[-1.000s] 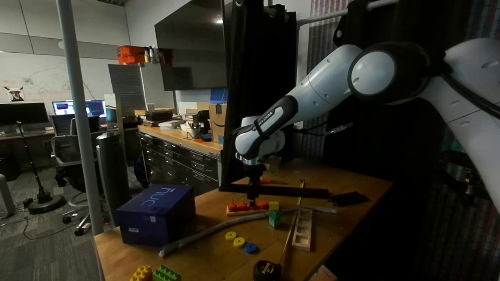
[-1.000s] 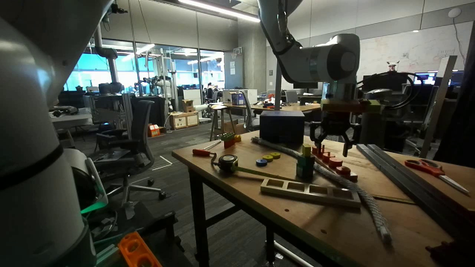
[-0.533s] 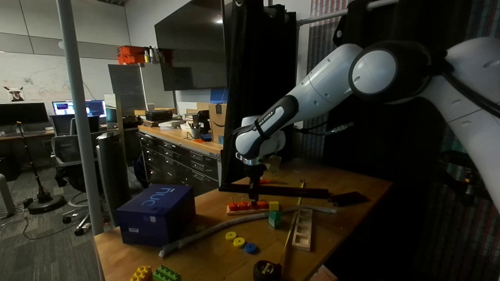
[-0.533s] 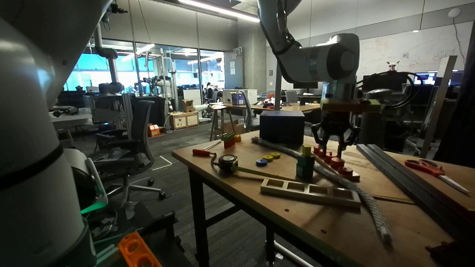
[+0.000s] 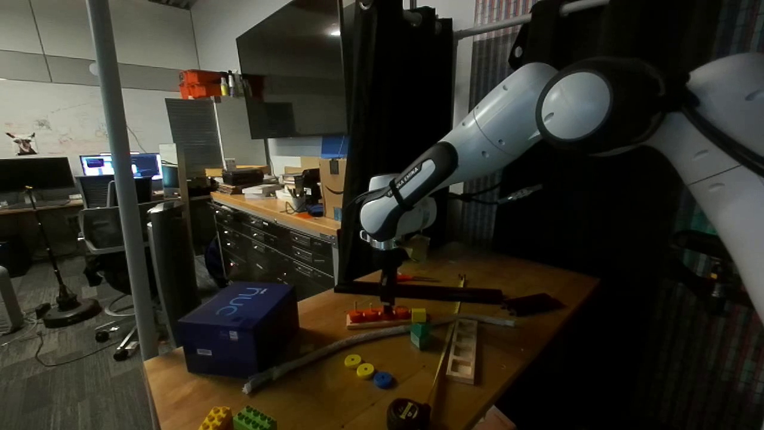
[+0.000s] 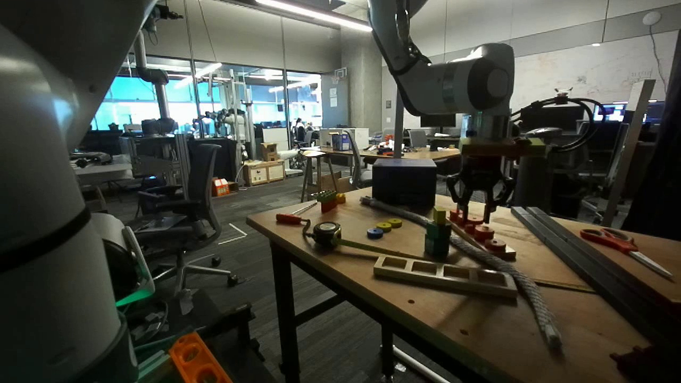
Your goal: Pick the orange ring and put it on the table
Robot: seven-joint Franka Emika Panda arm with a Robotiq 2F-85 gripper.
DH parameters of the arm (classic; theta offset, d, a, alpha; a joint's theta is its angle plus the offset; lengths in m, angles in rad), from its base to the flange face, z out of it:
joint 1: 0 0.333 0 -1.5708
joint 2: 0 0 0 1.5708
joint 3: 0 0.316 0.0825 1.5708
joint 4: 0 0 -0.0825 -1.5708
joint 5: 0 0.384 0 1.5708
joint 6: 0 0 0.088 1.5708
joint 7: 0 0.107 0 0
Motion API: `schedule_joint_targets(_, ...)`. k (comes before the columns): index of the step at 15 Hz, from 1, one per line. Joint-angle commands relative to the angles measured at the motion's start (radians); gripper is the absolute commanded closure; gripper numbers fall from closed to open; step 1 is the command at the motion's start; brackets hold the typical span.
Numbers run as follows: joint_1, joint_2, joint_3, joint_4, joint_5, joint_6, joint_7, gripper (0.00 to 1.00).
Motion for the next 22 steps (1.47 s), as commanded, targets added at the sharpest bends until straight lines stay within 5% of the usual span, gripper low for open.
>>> schedule_joint_targets(1, 0.014, -0.072, -0.005, -0.045, -0.022, 0.003, 0.024, 0.78)
schedule_joint_targets(13, 0.06, -0.29, 0.026, -0.263, 0.031, -0.102, 0.162, 0.78)
schedule_joint_targets(22, 0.081, -0.434, 0.052, -0.543, 0.208, 0.054, 0.194, 0.78)
